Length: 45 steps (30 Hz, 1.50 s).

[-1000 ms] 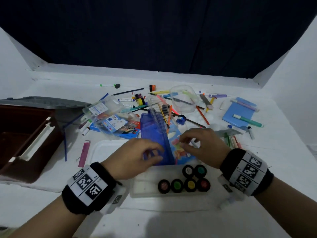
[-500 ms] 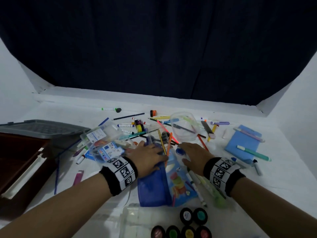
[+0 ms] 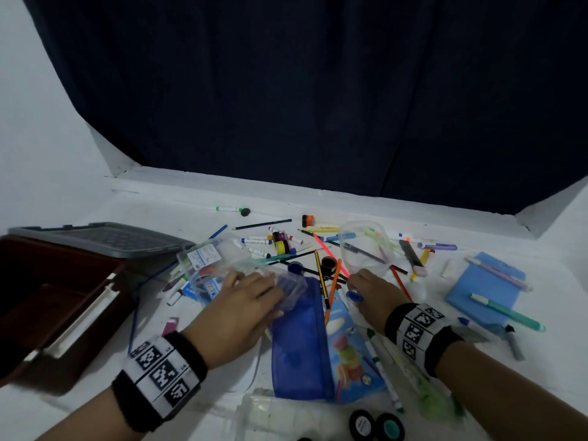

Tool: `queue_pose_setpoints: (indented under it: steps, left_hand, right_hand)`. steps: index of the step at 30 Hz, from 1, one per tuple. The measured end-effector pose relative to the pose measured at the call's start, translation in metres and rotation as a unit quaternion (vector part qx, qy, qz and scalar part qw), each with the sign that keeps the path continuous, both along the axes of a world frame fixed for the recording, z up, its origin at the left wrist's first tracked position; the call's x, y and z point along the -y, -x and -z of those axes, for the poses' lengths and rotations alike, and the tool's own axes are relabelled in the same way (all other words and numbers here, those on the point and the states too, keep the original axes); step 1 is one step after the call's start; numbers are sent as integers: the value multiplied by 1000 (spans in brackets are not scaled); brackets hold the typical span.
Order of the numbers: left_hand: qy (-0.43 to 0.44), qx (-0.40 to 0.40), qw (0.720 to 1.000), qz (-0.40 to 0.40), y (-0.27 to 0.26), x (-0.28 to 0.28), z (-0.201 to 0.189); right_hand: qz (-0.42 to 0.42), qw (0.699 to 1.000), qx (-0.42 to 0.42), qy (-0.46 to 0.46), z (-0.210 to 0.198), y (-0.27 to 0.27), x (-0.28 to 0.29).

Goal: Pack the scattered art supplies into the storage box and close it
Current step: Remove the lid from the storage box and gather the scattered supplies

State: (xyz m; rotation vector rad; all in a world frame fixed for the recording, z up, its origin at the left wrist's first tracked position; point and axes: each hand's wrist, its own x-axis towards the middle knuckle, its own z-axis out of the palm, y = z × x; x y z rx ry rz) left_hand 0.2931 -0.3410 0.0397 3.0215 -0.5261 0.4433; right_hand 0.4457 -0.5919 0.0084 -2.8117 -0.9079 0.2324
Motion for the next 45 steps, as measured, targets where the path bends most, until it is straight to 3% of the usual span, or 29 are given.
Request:
queue_pose_setpoints:
  steps: [5, 10, 14, 18, 23, 27, 33, 39, 42, 45]
  left_hand:
    - [-16, -27, 999, -11, 24, -23, 6]
    - [-35, -190, 981, -34, 19, -28, 5]
    - [13, -159, 987, -15, -16, -14, -18]
    - [37, -138, 989, -47, -77, -3, -23]
    - [-80, -211, 969, -102, -142, 13, -6]
    - [-97, -267, 953, -103, -159, 22, 10]
    - [-22, -252, 963, -94, -157, 23, 12]
    - [126, -134, 979, -90, -116, 23, -34]
    - [221, -88, 969, -69, -78, 27, -57]
    - [335, -92, 937, -40, -34, 30, -64]
  right_hand:
    - [23, 999, 7, -21, -1, 2, 1]
    - [28, 996, 0, -83, -9, 11, 6]
    - [27, 977, 2, -211, -27, 24, 14]
    - [50, 934, -31, -352, -53, 42, 28]
    - [101, 884, -79, -450, -67, 69, 53]
    - [144, 878, -98, -447, -61, 92, 77]
    - [154, 880, -127, -431, -47, 107, 91]
    - [90, 890, -84, -439, -72, 107, 69]
    - [56, 890, -77, -447, -80, 110, 54]
    - [26, 913, -63, -402, -79, 113, 43]
